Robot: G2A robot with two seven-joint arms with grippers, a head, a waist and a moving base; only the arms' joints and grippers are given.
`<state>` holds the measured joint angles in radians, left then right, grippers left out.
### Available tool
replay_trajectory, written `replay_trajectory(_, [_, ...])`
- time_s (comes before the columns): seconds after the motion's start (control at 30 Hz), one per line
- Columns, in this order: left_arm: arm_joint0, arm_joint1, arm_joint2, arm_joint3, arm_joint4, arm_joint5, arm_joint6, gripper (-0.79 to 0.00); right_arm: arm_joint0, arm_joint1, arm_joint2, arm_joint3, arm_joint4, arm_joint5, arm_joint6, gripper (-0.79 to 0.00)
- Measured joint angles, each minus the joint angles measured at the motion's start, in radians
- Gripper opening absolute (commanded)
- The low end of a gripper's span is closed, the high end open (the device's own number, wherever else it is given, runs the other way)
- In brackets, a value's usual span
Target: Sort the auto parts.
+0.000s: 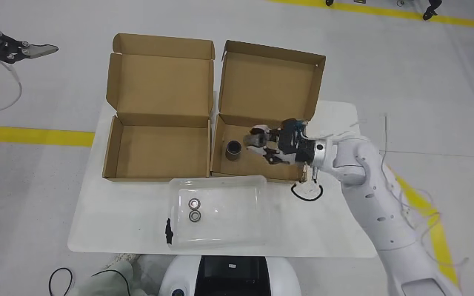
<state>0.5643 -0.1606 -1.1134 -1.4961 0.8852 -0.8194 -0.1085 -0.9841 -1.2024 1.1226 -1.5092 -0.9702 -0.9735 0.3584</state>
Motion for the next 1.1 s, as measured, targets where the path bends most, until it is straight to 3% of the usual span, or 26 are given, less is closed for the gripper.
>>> replay_trajectory(0.17, [0.000,0.000,0.000,0.000,0.000,0.000,0.000,0.000,0.017,0.003,-0.021,0.041,0.037,0.076,0.133,-0.785])
replay_trajectory(0.57, [0.000,0.000,0.000,0.000,0.000,0.000,0.000,0.000,0.108,-0.019,-0.150,0.172,0.025,0.189,0.285,-0.785])
replay_trajectory(0.8, [0.000,0.000,0.000,0.000,0.000,0.000,0.000,0.000,0.150,-0.036,-0.218,0.226,0.018,0.222,0.312,-0.785])
replay_trajectory(1.1, [0.000,0.000,0.000,0.000,0.000,0.000,0.000,0.000,0.206,-0.064,-0.298,0.306,-0.043,0.272,0.263,-0.785])
